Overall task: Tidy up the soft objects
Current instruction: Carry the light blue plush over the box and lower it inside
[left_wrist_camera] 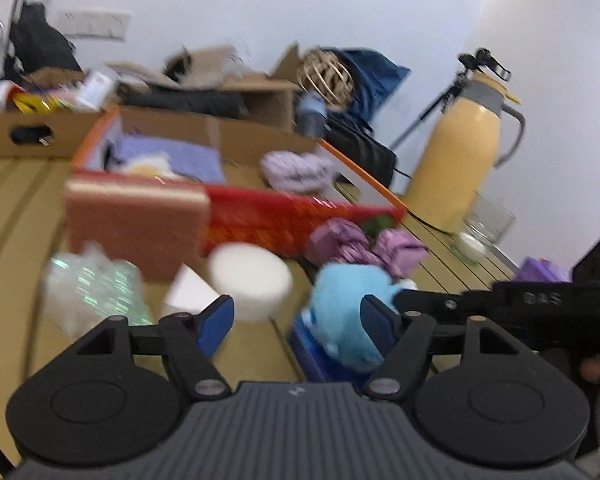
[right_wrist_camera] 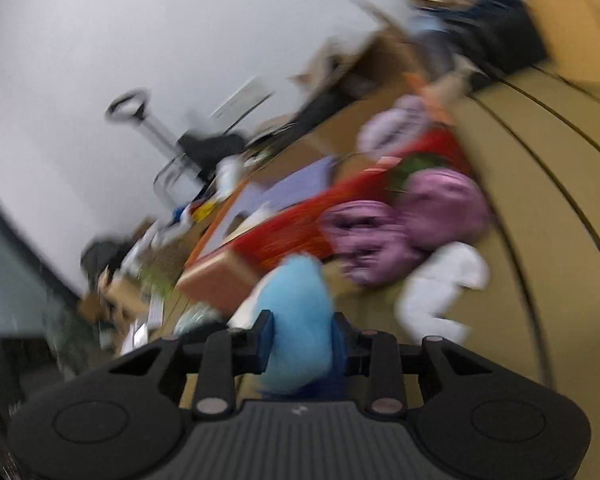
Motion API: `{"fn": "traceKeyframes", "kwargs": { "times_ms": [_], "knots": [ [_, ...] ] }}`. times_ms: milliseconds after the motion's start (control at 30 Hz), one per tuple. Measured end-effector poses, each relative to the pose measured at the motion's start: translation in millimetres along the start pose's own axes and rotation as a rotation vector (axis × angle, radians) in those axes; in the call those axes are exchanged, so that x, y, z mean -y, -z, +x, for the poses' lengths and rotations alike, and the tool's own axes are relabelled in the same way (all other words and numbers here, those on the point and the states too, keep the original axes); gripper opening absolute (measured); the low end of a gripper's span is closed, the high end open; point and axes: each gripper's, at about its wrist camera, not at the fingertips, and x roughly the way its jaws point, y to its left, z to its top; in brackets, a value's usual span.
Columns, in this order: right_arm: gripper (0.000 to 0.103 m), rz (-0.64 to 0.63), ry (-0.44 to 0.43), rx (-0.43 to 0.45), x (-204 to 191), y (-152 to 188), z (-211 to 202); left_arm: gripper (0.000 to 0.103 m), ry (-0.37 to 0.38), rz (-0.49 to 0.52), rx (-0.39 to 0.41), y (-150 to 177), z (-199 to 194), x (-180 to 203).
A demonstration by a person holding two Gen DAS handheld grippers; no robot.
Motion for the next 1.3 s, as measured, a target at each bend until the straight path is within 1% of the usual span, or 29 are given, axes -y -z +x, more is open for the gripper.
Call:
{"fn": "traceKeyframes", "kwargs": {
  "times_ms": [67,133,167,200,233,267,300,433,467,567,633,700,767,800,833,900,967,1000,1033,1067,1133,1167,1233,1267,1300],
  "knots": [
    [0.031,0.044,-0.008,0.004,13.2,0.5,-1.6,0.068,0.029,-0.028,-0.027,-0.8,9.3,1.6],
    [0.031,0.063,-0.017,0.009,17.2,1.7,-1.8,0.057,0.072,-0.074,-0.059,-1.4,18.4,-0.7],
    [0.031,0.053,-0.016,0.014,16.0,2.6,-1.6,0.053,0.104,-0.103,-0.069,-2.2,22.1,-2.9],
    [0.031,0.05,-0.016,0.015,14.3,5.4,-1.0,0.045,0.125,-0.124,-0.073,-2.1,24.3,-4.8],
    [0.031,0.052,-0.017,0.017,14.2,5.7,-0.6,0.041,0.141,-0.143,-0.069,-2.3,24.8,-6.4],
    [0.031,0.058,-0.012,0.025,14.3,5.4,-0.1,0.039,0.134,-0.14,-0.06,-1.5,23.7,-4.0],
    [0.031,0.061,-0.01,0.033,14.2,5.7,-0.5,0.034,0.128,-0.132,-0.051,-1.4,22.8,-2.8],
    [0.031,0.042,-0.007,0.035,10.0,8.6,-0.7,0.032,0.115,-0.113,-0.031,-2.6,19.9,3.8],
    [0.029,0.038,-0.007,0.036,9.4,8.8,-1.6,0.032,0.116,-0.116,-0.032,-2.0,20.1,3.7],
    [0.026,0.034,-0.005,0.04,9.0,9.0,-3.1,0.031,0.123,-0.143,-0.024,-2.8,17.6,2.4],
    [0.025,0.031,-0.008,0.051,4.8,7.3,-6.3,0.031,0.137,-0.179,-0.002,-9.9,11.2,3.3],
    [0.026,0.018,-0.018,0.073,-4.8,-1.5,-9.7,0.031,0.15,-0.189,0.041,-26.9,5.6,2.9],
    [0.026,-0.021,-0.04,0.108,-18.5,-25.2,-9.4,0.031,0.15,-0.185,0.073,-61.6,8.0,-0.8],
    [0.026,-0.04,-0.048,0.119,-24.3,-40.0,-5.6,0.031,0.144,-0.185,0.071,-81.0,13.5,-3.9],
    [0.026,-0.055,-0.051,0.123,-30.1,-56.6,0.2,0.031,0.14,-0.179,0.068,-101.0,21.5,-7.9],
    [0.026,-0.131,-0.032,0.136,-45.1,-95.4,18.2,0.031,0.133,-0.17,0.064,-136.0,42.3,-18.9],
    [0.026,-0.165,-0.019,0.132,-50.4,-131.6,42.8,0.031,0.109,-0.21,0.038,-169.4,73.0,-37.5],
    [0.026,-0.151,-0.012,0.114,-48.5,-148.9,57.8,0.031,0.097,-0.224,0.024,-180.0,88.0,-45.9],
    [0.026,-0.123,0.001,0.095,-44.6,-167.2,76.2,0.03,0.074,-0.217,0.019,-186.6,101.2,-52.4],
    [0.026,-0.126,0.015,0.074,-41.6,-181.7,93.8,0.03,0.043,-0.232,-0.003,-193.6,119.6,-61.8],
    [0.026,-0.1,0.053,0.022,-30.0,-203.5,132.6,0.031,0.0,-0.222,-0.059,-199.5,151.1,-75.1],
    [0.026,-0.094,0.083,-0.005,-24.5,-210.0,152.1,0.031,-0.039,-0.243,-0.101,-199.5,168.4,-83.9],
    [0.025,-0.077,0.136,-0.078,-12.4,-216.4,188.0,0.03,-0.101,-0.231,-0.193,-194.8,194.4,-91.9],
    [0.024,-0.075,0.182,-0.111,-6.6,-215.1,203.9,0.03,-0.135,-0.224,-0.232,-192.7,203.0,-93.0],
    [0.024,-0.089,0.22,-0.16,-3.9,-212.1,218.3,0.029,-0.152,-0.219,-0.247,-192.4,206.0,-93.9]
  ]
}}
